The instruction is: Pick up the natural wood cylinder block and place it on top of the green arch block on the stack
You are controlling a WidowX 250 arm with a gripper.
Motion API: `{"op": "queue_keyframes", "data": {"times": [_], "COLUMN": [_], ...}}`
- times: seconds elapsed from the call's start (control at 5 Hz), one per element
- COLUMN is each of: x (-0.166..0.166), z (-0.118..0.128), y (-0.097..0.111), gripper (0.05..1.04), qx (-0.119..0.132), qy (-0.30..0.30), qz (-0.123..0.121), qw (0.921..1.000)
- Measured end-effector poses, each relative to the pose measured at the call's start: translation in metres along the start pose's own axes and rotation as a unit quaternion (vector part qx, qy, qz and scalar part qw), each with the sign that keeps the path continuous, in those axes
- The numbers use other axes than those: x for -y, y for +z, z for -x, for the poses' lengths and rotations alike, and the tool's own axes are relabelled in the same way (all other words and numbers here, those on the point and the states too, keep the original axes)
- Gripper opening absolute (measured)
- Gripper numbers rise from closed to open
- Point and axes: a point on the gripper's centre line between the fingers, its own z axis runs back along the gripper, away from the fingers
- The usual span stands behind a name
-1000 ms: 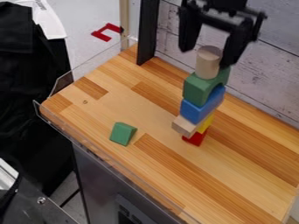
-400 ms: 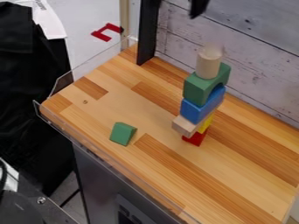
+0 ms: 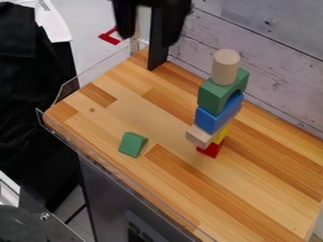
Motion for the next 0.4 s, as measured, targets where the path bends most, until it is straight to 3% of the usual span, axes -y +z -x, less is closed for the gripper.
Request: {"op": "queue_keyframes", "data": {"times": [0.2,0.4], "x": [0.0,0.001], "z": [0.013,0.01], "y": [-0.012,-0.027], "gripper": [1.001,1.001], "qx": [0.002,0.022], "qy": [0.002,-0.002], "qz": [0.001,0.021], "qw": [1.0,0.9995]}}
